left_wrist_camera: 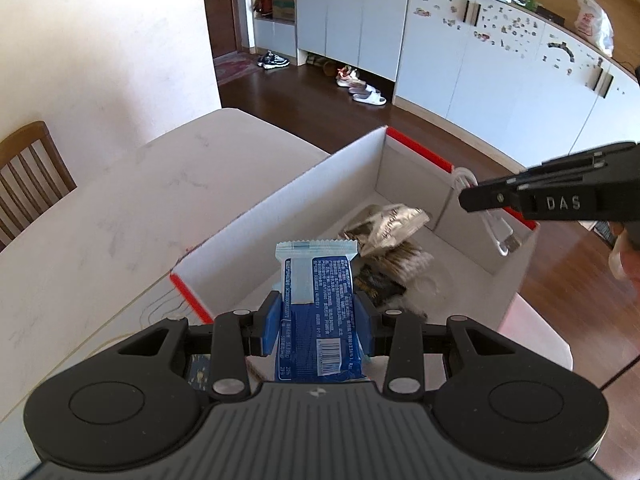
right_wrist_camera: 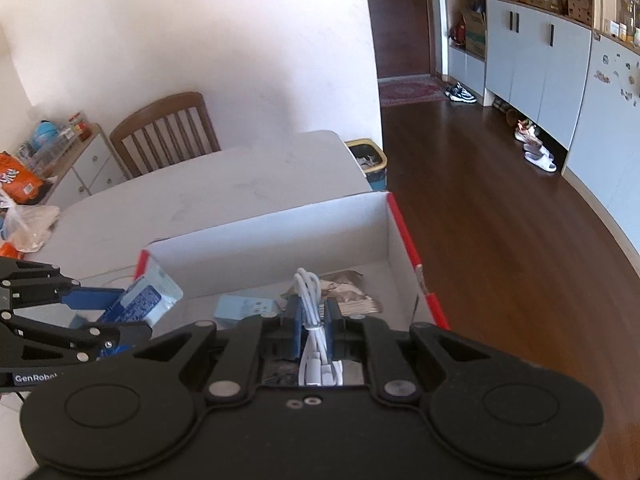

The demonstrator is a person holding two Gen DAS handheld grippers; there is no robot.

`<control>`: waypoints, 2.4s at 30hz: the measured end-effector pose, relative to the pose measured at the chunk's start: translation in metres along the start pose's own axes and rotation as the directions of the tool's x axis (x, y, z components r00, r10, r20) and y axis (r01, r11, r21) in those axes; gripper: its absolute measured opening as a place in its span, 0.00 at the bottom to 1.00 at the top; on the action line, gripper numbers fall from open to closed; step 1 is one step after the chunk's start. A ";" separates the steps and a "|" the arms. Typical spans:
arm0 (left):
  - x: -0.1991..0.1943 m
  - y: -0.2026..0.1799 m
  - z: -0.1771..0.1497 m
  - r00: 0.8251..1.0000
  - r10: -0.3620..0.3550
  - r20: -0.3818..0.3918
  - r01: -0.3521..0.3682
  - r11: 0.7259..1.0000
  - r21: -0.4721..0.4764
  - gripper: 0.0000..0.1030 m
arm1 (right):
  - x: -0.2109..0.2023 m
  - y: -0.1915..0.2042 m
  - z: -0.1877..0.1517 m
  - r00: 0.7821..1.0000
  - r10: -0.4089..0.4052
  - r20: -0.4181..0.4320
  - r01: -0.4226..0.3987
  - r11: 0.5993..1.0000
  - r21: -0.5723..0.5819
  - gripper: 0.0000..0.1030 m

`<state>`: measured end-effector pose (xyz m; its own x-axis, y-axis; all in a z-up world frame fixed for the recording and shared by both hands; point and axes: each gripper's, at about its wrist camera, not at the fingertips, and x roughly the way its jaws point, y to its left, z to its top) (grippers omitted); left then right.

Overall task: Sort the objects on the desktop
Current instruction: 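Lift and carry the wet-wipe pack and white cable over the red box, then open the left gripper to drop the wet-wipe pack while the right gripper releases the cable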

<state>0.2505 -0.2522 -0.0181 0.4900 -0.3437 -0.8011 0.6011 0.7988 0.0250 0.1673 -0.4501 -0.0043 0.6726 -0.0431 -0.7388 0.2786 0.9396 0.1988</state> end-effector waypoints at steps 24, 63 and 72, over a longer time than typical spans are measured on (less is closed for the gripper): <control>0.091 0.007 0.019 0.994 0.030 -0.106 -0.021 0.996 0.087 0.36 | 0.071 -0.024 -0.017 0.981 -0.064 -0.185 0.063 0.998 -0.015 0.10; 0.122 0.010 0.015 0.977 0.022 -0.213 -0.005 0.997 0.077 0.40 | 0.104 -0.010 -0.035 0.941 -0.124 -0.314 0.082 0.986 -0.144 0.24; 0.112 0.006 0.015 0.982 0.044 -0.183 -0.030 0.996 0.083 0.72 | 0.091 -0.011 -0.031 0.952 -0.099 -0.290 0.063 0.989 -0.131 0.35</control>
<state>0.3183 -0.2932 -0.0992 0.3923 -0.2118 -0.8951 0.6365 0.7650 0.0980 0.2044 -0.4537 -0.0941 0.4135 -0.0354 -0.9098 0.2278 0.9715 0.0657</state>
